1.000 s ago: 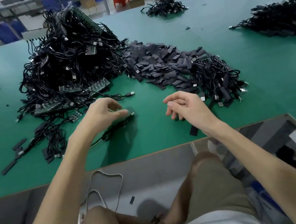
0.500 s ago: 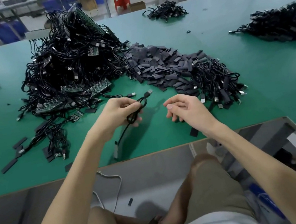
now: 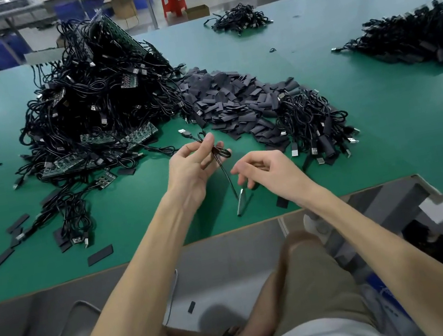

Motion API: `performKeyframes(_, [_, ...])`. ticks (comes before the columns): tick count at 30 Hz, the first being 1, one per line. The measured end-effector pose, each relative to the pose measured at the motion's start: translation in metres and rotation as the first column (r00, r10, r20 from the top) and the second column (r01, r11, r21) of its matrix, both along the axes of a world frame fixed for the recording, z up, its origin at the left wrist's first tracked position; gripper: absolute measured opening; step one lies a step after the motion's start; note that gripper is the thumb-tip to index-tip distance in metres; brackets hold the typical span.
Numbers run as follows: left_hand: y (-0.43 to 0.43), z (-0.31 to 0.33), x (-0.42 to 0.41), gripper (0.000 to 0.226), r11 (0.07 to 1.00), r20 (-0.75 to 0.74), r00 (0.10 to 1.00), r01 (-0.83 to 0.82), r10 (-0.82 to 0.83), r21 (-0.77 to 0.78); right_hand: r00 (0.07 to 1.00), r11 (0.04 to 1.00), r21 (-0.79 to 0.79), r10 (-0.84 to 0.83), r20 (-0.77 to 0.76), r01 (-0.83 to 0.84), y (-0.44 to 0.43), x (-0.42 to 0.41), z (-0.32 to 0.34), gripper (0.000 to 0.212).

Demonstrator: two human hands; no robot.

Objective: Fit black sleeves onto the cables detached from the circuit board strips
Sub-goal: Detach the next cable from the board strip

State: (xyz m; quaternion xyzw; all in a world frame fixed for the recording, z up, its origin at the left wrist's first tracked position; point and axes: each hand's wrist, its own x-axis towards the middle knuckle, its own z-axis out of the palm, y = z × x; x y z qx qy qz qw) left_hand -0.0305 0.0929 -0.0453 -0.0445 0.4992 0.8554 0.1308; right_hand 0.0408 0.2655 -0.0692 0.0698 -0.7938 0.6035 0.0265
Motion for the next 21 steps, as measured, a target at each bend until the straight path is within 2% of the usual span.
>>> performKeyframes(8, [0.018, -0.006, 0.008, 0.022, 0.986, -0.151, 0.983, -0.12, 0.103, -0.111, 1.0, 0.997, 0.079, 0.008, 0.023, -0.01, -0.002, -0.001, -0.005, 0.01])
performKeyframes(10, [0.02, -0.005, 0.011, 0.028, 0.984, -0.187, 0.981, -0.077, 0.046, -0.159, 1.0, 0.999, 0.042, -0.011, -0.007, 0.011, 0.0, -0.001, -0.004, 0.006])
performKeyframes(12, [0.02, -0.005, 0.016, 0.042, 0.968, -0.251, 0.966, -0.011, -0.054, -0.252, 0.999, 0.999, -0.037, -0.038, -0.031, 0.037, 0.002, -0.001, -0.002, 0.012])
performKeyframes(15, [0.016, -0.008, 0.019, 0.054, 0.927, -0.341, 0.911, 0.101, -0.232, -0.362, 0.995, 0.988, -0.131, -0.089, -0.04, 0.084, 0.003, 0.0, 0.0, 0.013])
performKeyframes(19, [0.011, -0.011, 0.021, 0.052, 0.911, -0.378, 0.87, 0.17, -0.318, -0.376, 0.989, 0.965, -0.226, -0.147, -0.033, 0.136, 0.007, 0.001, 0.002, 0.019])
performKeyframes(21, [0.011, -0.012, 0.02, 0.045, 0.877, -0.408, 0.85, 0.119, -0.333, -0.466, 0.983, 0.947, -0.269, -0.185, -0.012, 0.175, 0.008, 0.001, 0.002, 0.023])
